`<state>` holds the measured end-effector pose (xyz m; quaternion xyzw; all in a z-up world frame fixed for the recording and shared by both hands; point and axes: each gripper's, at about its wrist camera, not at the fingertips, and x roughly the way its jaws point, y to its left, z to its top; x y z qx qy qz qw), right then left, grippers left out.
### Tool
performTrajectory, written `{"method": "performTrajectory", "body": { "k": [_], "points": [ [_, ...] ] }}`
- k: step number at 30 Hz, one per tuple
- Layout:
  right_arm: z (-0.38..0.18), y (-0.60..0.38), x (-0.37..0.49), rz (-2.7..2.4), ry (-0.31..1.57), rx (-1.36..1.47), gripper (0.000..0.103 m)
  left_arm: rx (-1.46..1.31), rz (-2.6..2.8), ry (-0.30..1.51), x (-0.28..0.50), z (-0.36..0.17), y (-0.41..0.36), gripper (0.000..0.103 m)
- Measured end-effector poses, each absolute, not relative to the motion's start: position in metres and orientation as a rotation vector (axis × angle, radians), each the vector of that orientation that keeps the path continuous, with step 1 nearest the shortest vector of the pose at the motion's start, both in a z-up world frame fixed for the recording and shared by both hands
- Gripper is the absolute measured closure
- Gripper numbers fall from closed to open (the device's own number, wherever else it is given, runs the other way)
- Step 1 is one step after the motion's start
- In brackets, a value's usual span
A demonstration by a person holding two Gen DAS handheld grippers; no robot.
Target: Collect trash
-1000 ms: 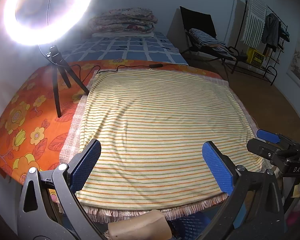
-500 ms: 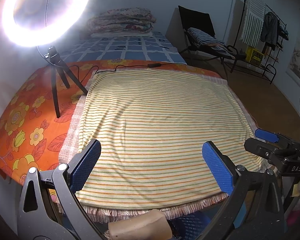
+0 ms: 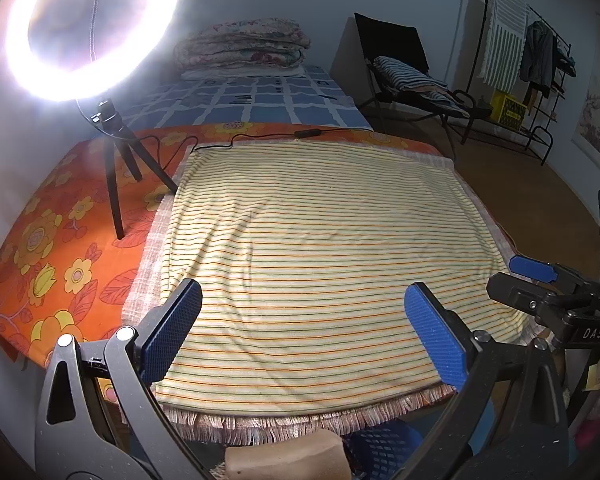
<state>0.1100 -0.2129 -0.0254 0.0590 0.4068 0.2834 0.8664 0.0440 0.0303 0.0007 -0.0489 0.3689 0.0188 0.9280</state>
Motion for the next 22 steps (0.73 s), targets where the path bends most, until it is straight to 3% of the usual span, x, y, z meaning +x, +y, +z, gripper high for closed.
{"method": "performTrajectory", "body": {
  "k": [22],
  "points": [
    [-0.0258,-0.2134,0.1100,0.592,0.854,0.124,0.000,-0.075,0.056,0.746,0.0397,0.0097,0.0298,0.000]
  ]
}}
